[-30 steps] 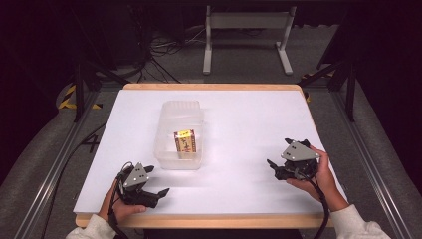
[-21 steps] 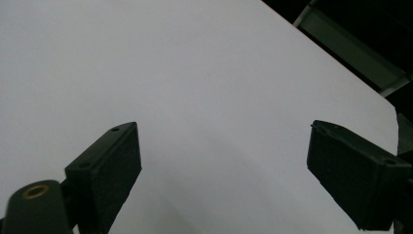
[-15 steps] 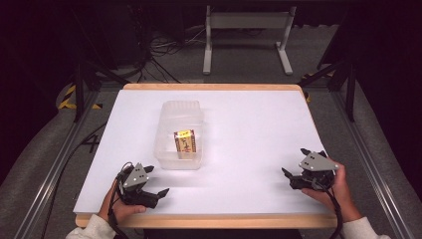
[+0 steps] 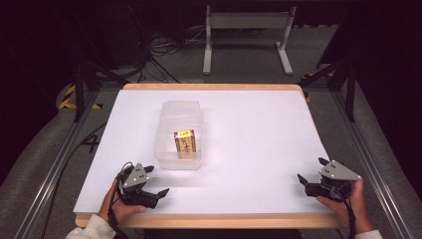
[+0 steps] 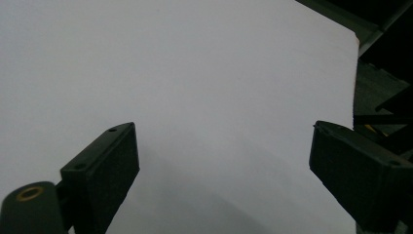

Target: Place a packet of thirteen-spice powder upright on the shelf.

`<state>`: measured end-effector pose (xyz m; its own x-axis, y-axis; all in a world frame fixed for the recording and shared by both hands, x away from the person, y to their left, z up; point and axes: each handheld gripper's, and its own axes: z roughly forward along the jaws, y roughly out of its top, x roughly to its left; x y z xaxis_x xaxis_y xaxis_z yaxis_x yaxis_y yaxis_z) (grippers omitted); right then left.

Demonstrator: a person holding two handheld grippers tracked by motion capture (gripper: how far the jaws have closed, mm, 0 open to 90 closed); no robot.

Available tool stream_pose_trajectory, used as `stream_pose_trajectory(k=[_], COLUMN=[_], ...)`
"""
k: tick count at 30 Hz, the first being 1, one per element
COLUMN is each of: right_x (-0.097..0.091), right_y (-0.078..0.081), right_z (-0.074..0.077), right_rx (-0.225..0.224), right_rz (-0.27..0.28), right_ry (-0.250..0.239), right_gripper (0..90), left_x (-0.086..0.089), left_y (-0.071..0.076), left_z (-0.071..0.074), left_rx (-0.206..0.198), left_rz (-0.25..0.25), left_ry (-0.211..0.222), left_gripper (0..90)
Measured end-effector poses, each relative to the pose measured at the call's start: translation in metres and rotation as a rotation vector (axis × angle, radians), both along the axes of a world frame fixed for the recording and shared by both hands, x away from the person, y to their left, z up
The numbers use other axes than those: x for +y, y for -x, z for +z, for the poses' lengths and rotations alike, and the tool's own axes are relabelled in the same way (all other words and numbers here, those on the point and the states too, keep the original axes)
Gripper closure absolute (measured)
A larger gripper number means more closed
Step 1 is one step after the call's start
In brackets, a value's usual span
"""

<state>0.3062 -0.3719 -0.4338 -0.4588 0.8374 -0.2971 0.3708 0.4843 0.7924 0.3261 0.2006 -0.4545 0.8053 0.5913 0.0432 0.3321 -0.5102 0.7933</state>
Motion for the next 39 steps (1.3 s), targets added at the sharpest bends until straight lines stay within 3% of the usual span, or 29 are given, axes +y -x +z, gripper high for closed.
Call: stream_pose_trajectory(k=[8,11,39], right_x=[-0.009,-0.009,-0.013], right_y=[0.006,0.006,0.007], right_z=[-0.007,-0.007,-0.004], right_rx=[0.039,0.035,0.011], right_rz=[-0.028,-0.03,-0.034], right_ry=[-0.052,-0.07,-0.071], right_gripper=[11.0,11.0,10.5], left_x=[0.0,0.0,0.0], left_y=[-0.001,0.0,-0.001], left_z=[0.0,0.0,0.0], left_rx=[0.001,0.004,0.001], left_rz=[-0.007,-0.006,-0.009], left_ry=[0.011,0.009,0.003], left_gripper=[8.1,8.1,8.0])
